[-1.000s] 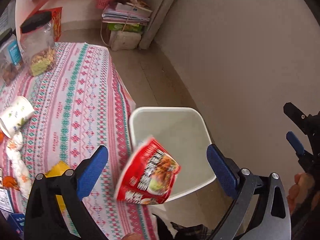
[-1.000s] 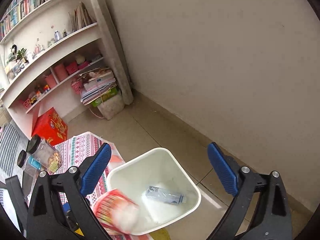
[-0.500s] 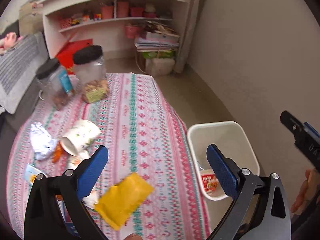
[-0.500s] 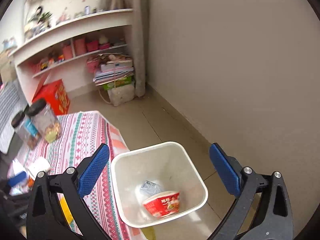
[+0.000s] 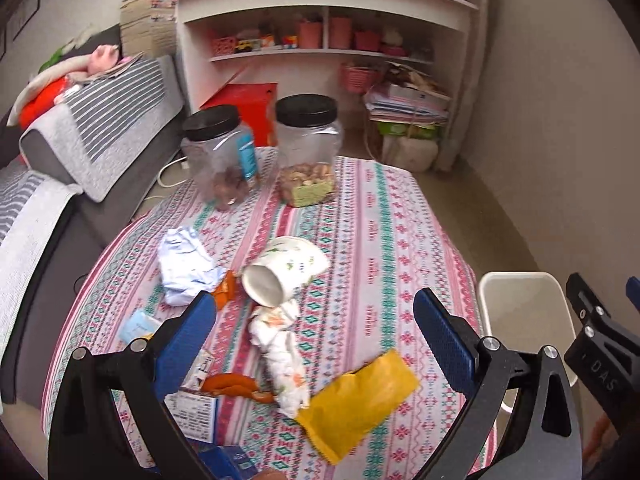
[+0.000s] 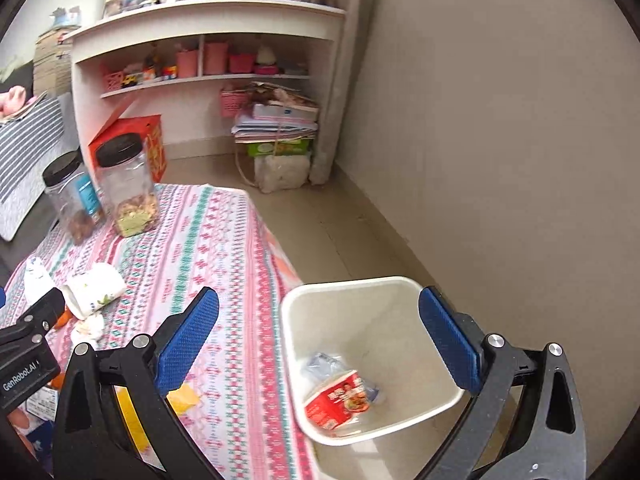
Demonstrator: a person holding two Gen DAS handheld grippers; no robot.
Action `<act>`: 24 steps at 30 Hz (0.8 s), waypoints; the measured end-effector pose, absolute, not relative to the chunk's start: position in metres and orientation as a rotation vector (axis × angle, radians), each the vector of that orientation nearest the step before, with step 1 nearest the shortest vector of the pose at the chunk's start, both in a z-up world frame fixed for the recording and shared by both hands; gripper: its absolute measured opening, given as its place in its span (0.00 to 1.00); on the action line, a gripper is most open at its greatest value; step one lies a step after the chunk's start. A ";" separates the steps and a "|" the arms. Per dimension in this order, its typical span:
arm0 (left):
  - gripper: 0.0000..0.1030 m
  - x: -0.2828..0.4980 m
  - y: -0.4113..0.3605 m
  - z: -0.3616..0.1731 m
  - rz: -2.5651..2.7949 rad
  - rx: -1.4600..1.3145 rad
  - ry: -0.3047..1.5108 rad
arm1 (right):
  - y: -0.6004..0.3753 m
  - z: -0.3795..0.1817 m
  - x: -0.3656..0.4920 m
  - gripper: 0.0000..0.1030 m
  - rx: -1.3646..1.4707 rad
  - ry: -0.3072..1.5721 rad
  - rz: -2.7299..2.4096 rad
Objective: Collect trash
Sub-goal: 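Grasp the milk carton with the left tool while the right tool grasps the tissue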
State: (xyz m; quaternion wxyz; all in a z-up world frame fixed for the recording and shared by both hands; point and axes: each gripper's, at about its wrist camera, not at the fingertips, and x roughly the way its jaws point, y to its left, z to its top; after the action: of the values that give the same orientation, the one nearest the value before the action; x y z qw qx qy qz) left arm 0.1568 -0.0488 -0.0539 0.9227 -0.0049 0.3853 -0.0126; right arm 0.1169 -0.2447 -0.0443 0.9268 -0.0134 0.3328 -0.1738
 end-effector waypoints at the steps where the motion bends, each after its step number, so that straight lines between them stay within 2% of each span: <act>1: 0.93 0.158 -0.042 -0.055 -0.008 -0.019 0.798 | -0.239 -0.045 0.119 0.93 -0.028 0.690 -0.345; 14: 0.93 0.186 0.060 -0.098 0.253 -0.113 1.026 | -0.169 -0.070 0.149 0.93 -0.022 0.803 -0.174; 20: 0.93 0.209 0.126 -0.148 0.417 -0.378 1.179 | -0.157 -0.089 0.162 0.93 -0.009 0.879 -0.157; 24: 0.93 0.222 0.140 -0.176 0.474 -0.448 1.244 | -0.163 -0.104 0.169 0.93 0.040 0.961 -0.145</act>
State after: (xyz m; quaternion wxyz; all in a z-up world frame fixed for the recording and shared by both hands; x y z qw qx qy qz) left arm 0.2219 0.1400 -0.1756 0.7633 -0.2061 0.5722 0.2181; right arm 0.1693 -0.1632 -0.1037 0.8841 0.0194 0.4618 -0.0695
